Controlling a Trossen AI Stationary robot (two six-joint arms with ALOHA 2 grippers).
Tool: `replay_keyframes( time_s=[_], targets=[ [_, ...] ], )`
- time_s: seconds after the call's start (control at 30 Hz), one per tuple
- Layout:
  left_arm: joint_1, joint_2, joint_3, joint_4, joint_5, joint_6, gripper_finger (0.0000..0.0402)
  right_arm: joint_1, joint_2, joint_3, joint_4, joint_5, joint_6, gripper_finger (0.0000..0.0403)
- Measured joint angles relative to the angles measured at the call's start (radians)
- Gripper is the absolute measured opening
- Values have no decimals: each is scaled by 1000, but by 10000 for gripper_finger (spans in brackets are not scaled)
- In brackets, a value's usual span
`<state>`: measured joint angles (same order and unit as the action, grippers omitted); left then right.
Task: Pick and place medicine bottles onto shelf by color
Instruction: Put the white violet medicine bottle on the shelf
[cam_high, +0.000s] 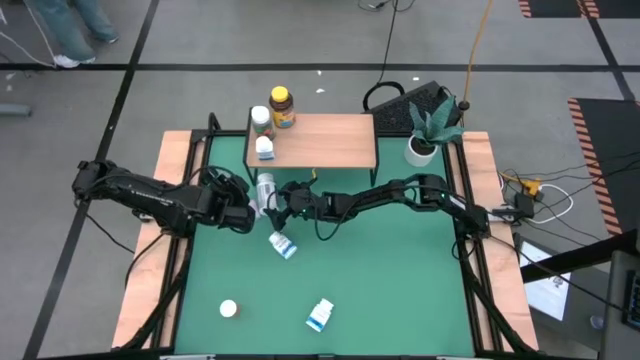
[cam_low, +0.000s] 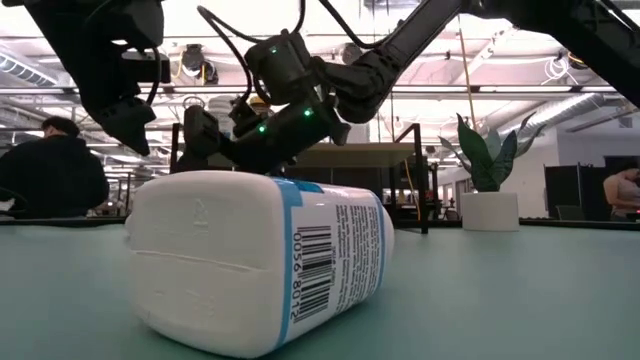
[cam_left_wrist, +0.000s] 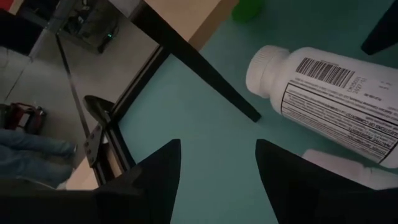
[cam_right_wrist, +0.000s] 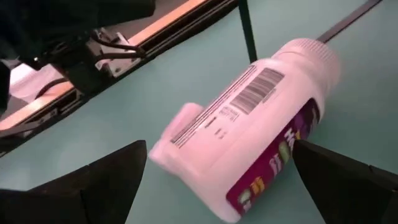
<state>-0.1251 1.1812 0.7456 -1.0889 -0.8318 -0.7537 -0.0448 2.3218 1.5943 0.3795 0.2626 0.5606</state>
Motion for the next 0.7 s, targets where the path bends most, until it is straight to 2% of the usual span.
replay_keyframes(
  time_s=[0.13, 0.33, 0.5, 0.7],
  targets=[
    [1, 0, 0, 0, 0, 0, 212, -2, 15, 23, 11, 4, 3, 399],
    [1, 0, 0, 0, 0, 0, 212, -4, 111, 95, -19, -3, 4, 399],
    [1, 0, 0, -1, 8, 0, 212, -4, 116, 108, -75, -5, 55, 393],
    [-2, 0, 0, 1, 120, 38, 212, 10, 54, 109, -287, -141, 19, 378]
  ],
)
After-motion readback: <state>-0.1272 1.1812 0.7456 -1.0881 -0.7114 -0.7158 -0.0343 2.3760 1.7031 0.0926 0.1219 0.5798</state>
